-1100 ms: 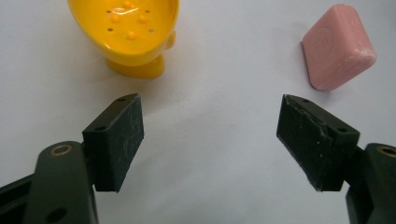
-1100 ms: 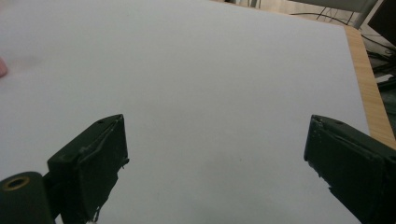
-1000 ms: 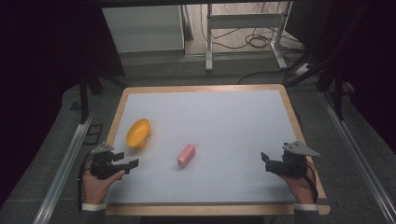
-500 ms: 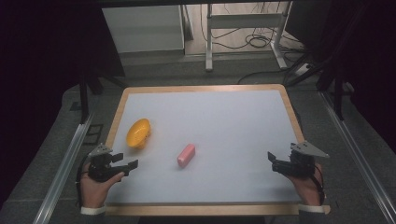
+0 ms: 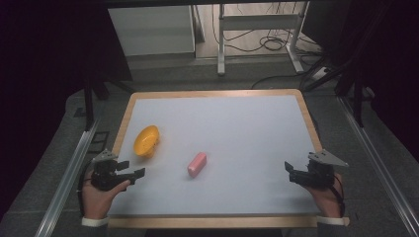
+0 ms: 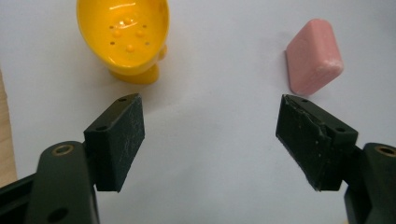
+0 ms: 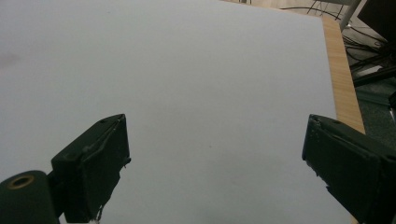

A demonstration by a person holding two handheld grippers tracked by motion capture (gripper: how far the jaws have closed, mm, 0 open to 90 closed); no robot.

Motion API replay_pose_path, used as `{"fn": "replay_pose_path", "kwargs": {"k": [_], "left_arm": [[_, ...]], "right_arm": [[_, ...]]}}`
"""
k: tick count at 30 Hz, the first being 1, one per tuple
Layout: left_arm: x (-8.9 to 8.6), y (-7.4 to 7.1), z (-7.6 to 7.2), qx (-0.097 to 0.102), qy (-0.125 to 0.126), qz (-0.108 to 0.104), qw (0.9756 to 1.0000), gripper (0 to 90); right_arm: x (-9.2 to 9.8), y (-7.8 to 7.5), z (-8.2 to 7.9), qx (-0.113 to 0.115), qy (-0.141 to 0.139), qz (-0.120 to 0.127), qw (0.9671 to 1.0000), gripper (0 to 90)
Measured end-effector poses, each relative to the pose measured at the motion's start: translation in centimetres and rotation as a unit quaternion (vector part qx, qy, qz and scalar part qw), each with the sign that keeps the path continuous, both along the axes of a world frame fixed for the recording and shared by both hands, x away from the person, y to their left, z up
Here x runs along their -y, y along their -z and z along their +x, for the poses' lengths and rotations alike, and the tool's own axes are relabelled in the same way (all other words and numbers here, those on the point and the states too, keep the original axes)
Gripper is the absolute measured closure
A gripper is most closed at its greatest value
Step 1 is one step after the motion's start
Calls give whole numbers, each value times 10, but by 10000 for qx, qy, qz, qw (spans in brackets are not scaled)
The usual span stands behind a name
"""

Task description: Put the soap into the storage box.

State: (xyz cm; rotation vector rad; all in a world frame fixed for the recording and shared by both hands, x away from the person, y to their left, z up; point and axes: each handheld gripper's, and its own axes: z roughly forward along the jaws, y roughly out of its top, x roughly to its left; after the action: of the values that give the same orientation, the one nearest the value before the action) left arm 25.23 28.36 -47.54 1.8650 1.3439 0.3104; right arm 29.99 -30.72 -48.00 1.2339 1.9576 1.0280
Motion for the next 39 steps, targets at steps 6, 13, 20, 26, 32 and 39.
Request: {"fn": "replay_pose_path", "kwargs": {"k": [6, 13, 20, 26, 32, 39], "left_arm": [[-3, -11, -1, 106, 86, 74, 9999, 225], [5, -19, 4, 125, 196, 185, 9996, 214], [13, -33, 7, 190, 288, 265, 9991, 200], [18, -41, 9, 261, 333, 282, 9987, 196], [21, -47, 11, 294, 347, 293, 9985, 192], [30, -53, 16, 291, 454, 436, 9976, 194]], "right_arm": [[3, 0, -3, 5, 59, 15, 10000, 74], [5, 1, -4, -31, 92, -22, 10000, 77], [6, 2, -3, -35, 134, -52, 9999, 77], [6, 2, -3, -45, 123, -68, 9999, 77], [7, 3, -3, -47, 137, -75, 9999, 77], [7, 2, -3, -44, 146, -81, 9999, 77]]}}
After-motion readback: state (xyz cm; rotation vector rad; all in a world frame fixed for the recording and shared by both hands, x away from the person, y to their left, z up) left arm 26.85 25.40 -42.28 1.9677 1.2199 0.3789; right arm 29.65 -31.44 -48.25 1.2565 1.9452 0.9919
